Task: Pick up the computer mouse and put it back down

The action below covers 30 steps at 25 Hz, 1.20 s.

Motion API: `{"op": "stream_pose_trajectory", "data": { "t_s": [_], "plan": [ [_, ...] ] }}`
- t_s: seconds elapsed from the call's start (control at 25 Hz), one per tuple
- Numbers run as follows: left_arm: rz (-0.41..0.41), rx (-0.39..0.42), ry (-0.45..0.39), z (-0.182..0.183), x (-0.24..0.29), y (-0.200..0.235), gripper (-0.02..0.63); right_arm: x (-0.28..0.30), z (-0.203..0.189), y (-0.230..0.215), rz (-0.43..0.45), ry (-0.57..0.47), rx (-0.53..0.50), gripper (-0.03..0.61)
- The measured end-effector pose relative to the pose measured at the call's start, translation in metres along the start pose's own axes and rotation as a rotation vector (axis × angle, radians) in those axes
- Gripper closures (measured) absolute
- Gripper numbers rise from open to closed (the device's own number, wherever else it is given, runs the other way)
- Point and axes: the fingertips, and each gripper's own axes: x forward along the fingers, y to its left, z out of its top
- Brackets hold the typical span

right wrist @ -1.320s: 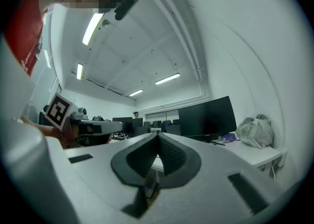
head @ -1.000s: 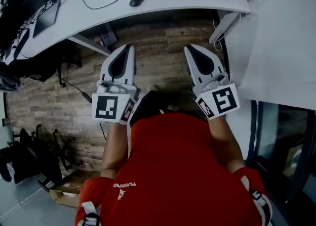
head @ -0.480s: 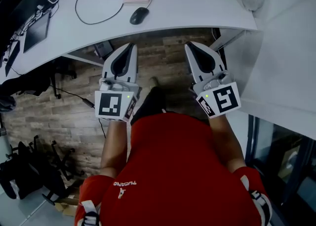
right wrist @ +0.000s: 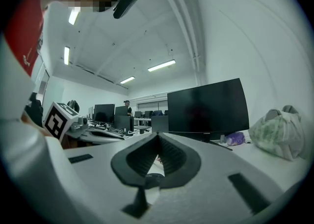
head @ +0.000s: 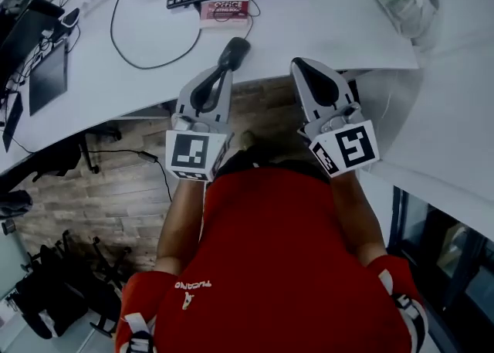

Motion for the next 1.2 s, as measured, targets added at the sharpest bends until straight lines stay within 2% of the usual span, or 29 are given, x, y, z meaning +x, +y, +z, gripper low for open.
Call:
{"op": "stream_pose_trajectory", "data": {
  "t_s": [0.28, 0.4, 0.56, 0.72, 0.96, 1.2],
  "plan": [
    [-0.035, -0.034, 0.102, -0.026, 0.040, 0.029, 0.598, 0.044, -0.007, -0.014, -0.014, 0.036, -0.005, 0.574],
    [-0.062, -0.037, 0.163, -0.041, 0.053, 0.031, 0.517, 0.055, -0.012, -0.022, -0.006, 0.048, -0.001, 0.574],
    [-0.072, -0.034, 0.224, -0.060, 0.070, 0.033, 0.452, 0.068, -0.016, -0.030, 0.029, 0.060, 0.001, 0.574],
    [-0.054, -0.016, 0.265, -0.084, 0.089, 0.039, 0.412, 0.078, -0.017, -0.046, 0.052, 0.067, 0.000, 0.574],
    [-0.059, -0.005, 0.391, -0.125, 0.110, 0.042, 0.355, 0.089, -0.027, -0.063, 0.076, 0.087, 0.013, 0.574],
    [-0.069, 0.002, 0.487, -0.155, 0.121, 0.044, 0.336, 0.098, -0.033, -0.069, 0.096, 0.098, 0.021, 0.574]
  ]
}}
